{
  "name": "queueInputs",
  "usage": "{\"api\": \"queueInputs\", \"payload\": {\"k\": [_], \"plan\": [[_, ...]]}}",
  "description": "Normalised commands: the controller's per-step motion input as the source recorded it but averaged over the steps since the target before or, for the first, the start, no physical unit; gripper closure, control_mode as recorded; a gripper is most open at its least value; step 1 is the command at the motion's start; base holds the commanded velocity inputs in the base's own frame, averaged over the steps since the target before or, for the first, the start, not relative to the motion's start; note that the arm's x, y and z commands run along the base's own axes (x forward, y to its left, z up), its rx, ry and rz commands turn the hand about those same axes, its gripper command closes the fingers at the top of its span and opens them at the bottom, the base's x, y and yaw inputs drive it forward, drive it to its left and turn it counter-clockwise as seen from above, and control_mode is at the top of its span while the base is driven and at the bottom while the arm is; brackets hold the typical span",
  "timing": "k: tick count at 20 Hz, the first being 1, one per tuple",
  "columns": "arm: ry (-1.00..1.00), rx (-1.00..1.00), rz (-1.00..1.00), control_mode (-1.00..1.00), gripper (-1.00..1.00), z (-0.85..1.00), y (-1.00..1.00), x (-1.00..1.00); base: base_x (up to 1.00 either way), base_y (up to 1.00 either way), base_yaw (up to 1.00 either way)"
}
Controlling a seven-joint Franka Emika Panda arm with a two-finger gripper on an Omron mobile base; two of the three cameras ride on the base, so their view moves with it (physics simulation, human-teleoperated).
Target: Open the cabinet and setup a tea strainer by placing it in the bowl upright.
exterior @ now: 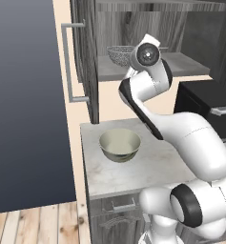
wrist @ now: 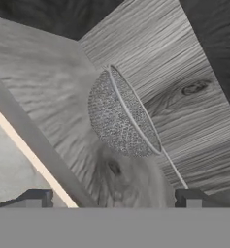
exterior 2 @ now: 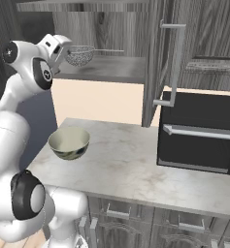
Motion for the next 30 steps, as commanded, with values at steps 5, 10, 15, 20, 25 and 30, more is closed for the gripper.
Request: {"api": "queueInputs", "payload": {"k": [5, 10, 15, 20, 25, 30], "plan": [[0.06, -0.03, -0.1, -1.0, -1.0, 0.01, 0.0, 0.57, 0.0, 0.0, 0.0], [0.09, -0.04, -0.05, -1.0, -1.0, 0.09, -0.01, 0.56, 0.0, 0.0, 0.0], [0.0, -0.01, 0.02, -1.0, -1.0, 0.01, 0.0, 0.05, 0.0, 0.0, 0.0], [0.0, -0.04, 0.01, -1.0, -1.0, 0.0, 0.01, 0.13, 0.0, 0.0, 0.0], [0.0, -0.03, 0.03, -1.0, -1.0, 0.0, 0.19, 0.3, 0.0, 0.0, 0.0], [0.0, -0.02, 0.02, -1.0, -1.0, 0.0, 0.17, 0.35, 0.0, 0.0, 0.0]]}}
